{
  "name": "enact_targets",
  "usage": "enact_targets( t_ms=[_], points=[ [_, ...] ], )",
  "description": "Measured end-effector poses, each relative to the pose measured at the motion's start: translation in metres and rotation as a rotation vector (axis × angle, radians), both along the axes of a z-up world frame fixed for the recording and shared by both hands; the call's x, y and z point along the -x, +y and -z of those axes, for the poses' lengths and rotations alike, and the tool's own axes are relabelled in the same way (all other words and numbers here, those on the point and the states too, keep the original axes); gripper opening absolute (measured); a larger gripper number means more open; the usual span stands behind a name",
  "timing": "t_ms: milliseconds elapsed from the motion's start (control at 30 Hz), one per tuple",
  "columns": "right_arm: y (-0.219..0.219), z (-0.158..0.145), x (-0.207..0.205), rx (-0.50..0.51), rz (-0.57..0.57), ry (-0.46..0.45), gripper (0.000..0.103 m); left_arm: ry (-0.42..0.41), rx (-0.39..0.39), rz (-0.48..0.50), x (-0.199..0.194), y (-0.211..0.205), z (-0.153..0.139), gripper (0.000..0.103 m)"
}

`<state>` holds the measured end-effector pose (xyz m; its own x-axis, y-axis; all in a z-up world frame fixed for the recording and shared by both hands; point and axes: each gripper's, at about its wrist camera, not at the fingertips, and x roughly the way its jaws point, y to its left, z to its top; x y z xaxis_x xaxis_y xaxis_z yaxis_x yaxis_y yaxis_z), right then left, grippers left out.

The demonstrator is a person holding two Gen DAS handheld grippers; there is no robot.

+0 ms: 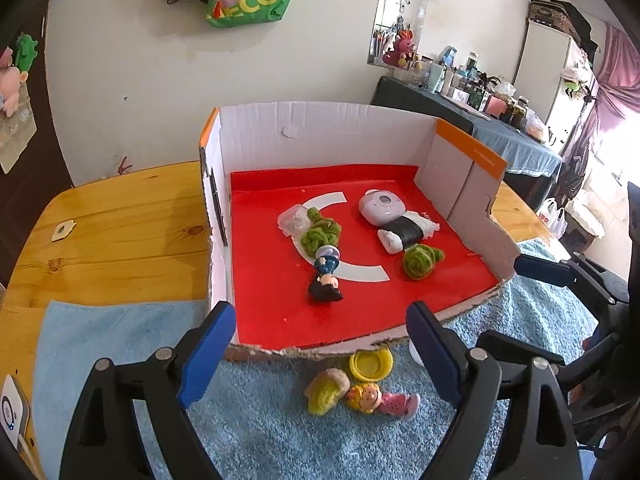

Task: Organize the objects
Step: 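Withdraw both open grippers out of the box over the towel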

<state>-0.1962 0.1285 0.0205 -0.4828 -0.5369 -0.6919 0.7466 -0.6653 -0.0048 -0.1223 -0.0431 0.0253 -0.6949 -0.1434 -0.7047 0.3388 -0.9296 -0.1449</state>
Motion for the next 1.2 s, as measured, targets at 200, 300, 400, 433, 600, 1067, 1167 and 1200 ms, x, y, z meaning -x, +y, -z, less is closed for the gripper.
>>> enact_targets(
  t_ms=[200, 300, 400, 433, 600, 1067, 1167, 1200],
  points=[
    [0.004, 0.001, -0.007, 0.001, 0.000, 0.002, 0.098, 0.008, -0.011, 0.001, -0.008, 0.003, -0.001, 0.089],
    [0.004, 0.002, -0.010, -0.003, 0.000, 0.004, 0.098, 0.008, -0.013, 0.002, -0.011, 0.005, -0.001, 0.089],
    [0.005, 0.003, -0.012, -0.008, 0.000, 0.006, 0.098, 0.007, -0.014, 0.003, -0.012, 0.006, -0.001, 0.089],
    [0.005, 0.004, -0.013, -0.010, 0.000, 0.006, 0.098, 0.006, -0.016, 0.003, -0.014, 0.007, 0.000, 0.089],
    [0.007, 0.007, -0.016, -0.017, 0.001, 0.004, 0.098, 0.000, -0.024, 0.002, -0.021, 0.010, 0.006, 0.089],
    [-0.002, 0.023, -0.019, -0.070, 0.001, -0.003, 0.098, -0.026, -0.038, 0.016, -0.028, 0.011, 0.021, 0.083],
    [-0.005, 0.026, -0.017, -0.080, -0.003, -0.013, 0.097, -0.037, -0.048, 0.024, -0.028, 0.010, 0.026, 0.072],
    [-0.007, 0.027, -0.017, -0.082, -0.004, -0.015, 0.096, -0.039, -0.050, 0.027, -0.027, 0.010, 0.027, 0.069]
  ],
)
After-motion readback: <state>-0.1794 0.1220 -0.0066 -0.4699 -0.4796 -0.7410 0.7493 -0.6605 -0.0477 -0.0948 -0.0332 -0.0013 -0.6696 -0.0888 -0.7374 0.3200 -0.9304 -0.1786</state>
